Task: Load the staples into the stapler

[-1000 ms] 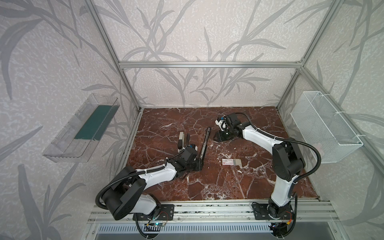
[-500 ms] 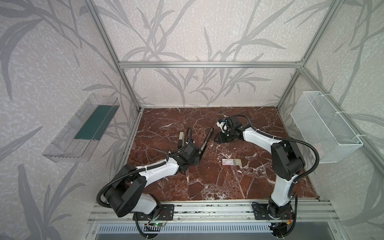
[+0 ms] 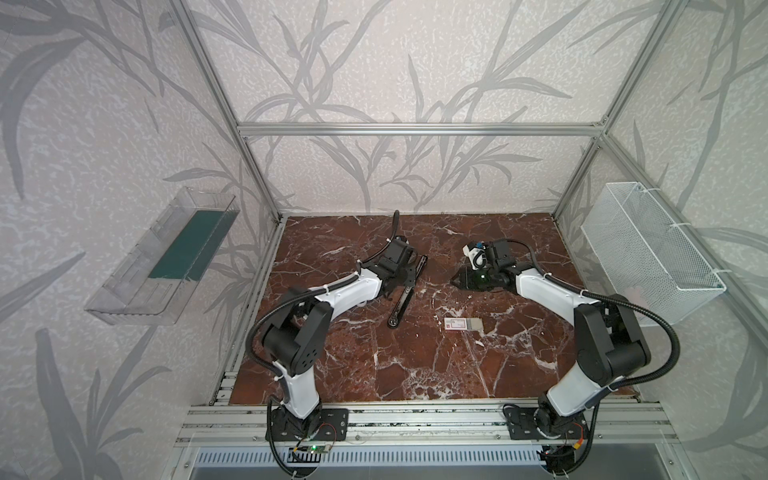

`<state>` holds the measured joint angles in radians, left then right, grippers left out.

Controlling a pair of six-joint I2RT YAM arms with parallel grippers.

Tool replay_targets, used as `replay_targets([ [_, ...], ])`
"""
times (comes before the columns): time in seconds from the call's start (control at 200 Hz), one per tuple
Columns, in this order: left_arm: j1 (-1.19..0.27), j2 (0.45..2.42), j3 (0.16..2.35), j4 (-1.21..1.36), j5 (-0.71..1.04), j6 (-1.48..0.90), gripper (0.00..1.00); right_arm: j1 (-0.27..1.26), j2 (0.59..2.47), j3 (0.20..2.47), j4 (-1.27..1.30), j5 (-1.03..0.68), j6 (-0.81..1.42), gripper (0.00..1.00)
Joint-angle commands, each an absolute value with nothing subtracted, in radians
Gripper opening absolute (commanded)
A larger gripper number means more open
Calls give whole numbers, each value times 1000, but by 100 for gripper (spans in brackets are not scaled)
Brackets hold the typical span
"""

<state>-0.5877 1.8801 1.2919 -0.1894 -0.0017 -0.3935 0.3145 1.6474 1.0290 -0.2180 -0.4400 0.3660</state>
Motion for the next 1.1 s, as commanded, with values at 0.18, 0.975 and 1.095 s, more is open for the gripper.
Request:
replay_targets([
  [0.18, -584, 2093, 1538, -364, 71, -285, 53, 292, 1594, 970, -187, -462, 377, 42],
  [0.975, -611, 2199, 1597, -425, 107, -223, 14, 288, 1623, 973, -170, -479, 385, 42],
  [1.095, -620, 2175, 1577, -407, 109, -208, 11, 288, 1622, 968, -152, -470, 396, 42],
])
